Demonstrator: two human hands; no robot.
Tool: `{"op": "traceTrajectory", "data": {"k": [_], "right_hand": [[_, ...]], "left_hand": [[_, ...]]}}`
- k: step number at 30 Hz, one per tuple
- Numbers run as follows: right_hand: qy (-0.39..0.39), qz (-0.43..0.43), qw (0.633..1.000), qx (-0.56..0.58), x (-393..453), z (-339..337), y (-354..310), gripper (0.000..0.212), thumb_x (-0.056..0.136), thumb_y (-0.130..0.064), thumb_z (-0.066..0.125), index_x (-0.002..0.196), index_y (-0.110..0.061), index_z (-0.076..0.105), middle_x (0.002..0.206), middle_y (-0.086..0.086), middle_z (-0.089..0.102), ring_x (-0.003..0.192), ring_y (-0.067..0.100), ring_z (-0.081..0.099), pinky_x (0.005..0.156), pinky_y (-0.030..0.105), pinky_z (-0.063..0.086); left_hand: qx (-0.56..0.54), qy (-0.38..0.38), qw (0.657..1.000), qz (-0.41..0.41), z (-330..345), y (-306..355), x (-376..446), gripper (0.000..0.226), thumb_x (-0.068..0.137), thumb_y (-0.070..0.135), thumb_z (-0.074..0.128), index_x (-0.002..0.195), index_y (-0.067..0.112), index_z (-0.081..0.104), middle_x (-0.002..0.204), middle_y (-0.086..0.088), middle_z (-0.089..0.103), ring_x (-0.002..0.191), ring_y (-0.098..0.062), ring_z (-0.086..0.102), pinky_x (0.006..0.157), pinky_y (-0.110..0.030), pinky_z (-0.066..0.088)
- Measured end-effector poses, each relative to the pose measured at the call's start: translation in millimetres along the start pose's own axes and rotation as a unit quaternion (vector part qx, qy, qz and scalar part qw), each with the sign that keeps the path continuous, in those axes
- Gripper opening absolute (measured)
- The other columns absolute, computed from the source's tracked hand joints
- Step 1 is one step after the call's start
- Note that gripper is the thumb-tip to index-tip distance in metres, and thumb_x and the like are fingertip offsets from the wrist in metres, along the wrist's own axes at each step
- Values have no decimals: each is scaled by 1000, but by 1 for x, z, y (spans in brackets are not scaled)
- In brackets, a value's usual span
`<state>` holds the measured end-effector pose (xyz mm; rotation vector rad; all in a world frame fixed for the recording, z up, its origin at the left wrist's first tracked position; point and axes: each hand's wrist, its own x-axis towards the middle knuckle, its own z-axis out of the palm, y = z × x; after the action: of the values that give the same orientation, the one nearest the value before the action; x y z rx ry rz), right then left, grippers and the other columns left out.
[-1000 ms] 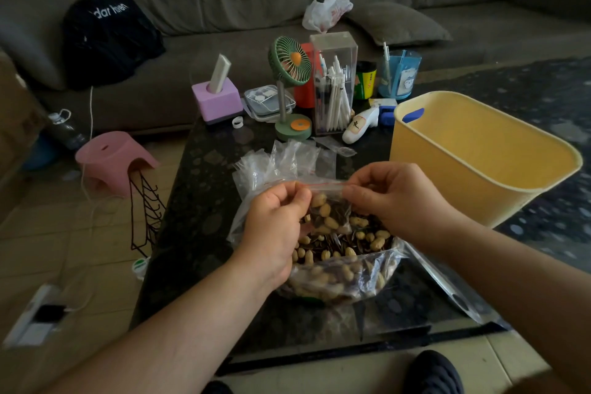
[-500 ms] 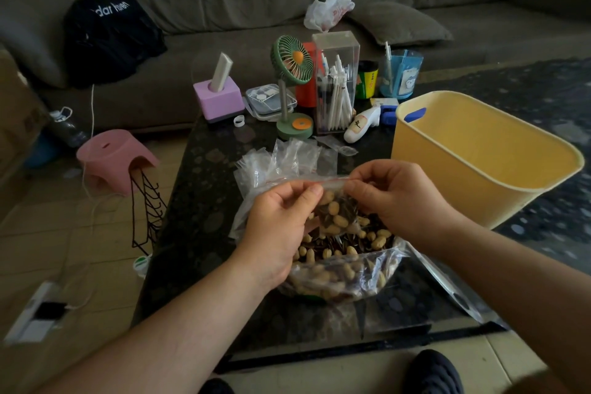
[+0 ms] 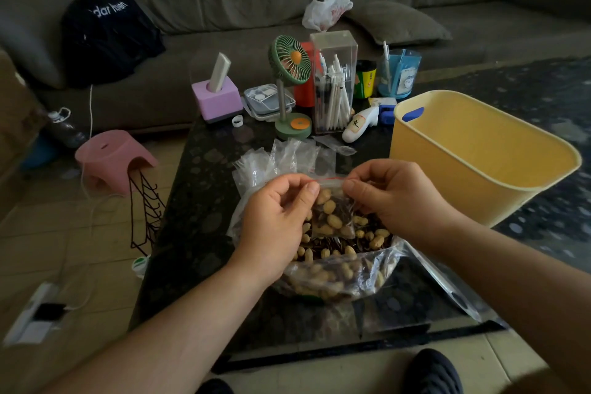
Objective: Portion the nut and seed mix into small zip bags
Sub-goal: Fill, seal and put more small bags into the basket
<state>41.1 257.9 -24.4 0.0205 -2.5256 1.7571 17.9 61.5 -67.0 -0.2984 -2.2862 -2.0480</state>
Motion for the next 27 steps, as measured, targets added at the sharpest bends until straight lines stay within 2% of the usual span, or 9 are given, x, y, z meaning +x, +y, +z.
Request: {"op": "traceTrajectory", "data": {"k": [5, 10, 16, 20, 23, 27], "right_hand": [[-6, 20, 999, 48, 1, 0, 0, 10, 95, -16, 73, 86, -17, 75, 77, 0, 76, 69, 8, 70, 63, 22, 57], [-19, 5, 999, 44, 1, 0, 0, 4, 90, -22, 78, 87, -20, 77, 79, -1, 77, 69, 12, 70, 65, 23, 59], [-9, -25, 1000, 1, 1, 3, 2, 8, 93, -22, 76, 86, -23, 76, 84, 7, 78, 81, 28, 75, 73, 38, 64], [-12, -32, 999, -9, 3, 1, 4, 9, 94, -23, 75, 86, -26, 75, 84, 4, 77, 79, 23, 74, 71, 32, 62], [-28, -32, 999, -15, 3, 1, 4, 6, 91, -31, 75, 88, -26, 76, 85, 0, 78, 79, 19, 75, 72, 30, 62], [-30, -47, 998, -15, 3, 0, 5, 8, 88, -33, 77, 90, -26, 76, 86, 3, 78, 82, 29, 75, 76, 41, 64]], "left_hand": [[-6, -4, 1000, 19, 2, 3, -1, 11, 102, 23, 69, 97, 28, 77, 93, 3, 80, 92, -14, 77, 87, -39, 64], [-22, -2, 1000, 17, 2, 0, 0, 9, 102, 25, 68, 101, 25, 77, 94, 0, 80, 94, -18, 76, 91, -44, 63], [-39, -24, 999, -3, 2, -1, -2, 9, 102, 24, 69, 101, 24, 77, 97, 0, 80, 97, -18, 76, 92, -42, 62], [-67, -49, 996, -20, 3, 2, -3, 10, 102, 17, 68, 107, 20, 76, 104, -1, 80, 104, -16, 76, 95, -36, 61], [-63, -51, 997, -18, 2, 3, -2, 11, 101, 16, 69, 106, 22, 76, 105, 0, 81, 104, -15, 76, 95, -36, 61], [-61, -31, 998, -16, 2, 3, -2, 10, 100, 17, 70, 102, 25, 76, 99, 4, 81, 99, -12, 76, 89, -29, 60]]}}
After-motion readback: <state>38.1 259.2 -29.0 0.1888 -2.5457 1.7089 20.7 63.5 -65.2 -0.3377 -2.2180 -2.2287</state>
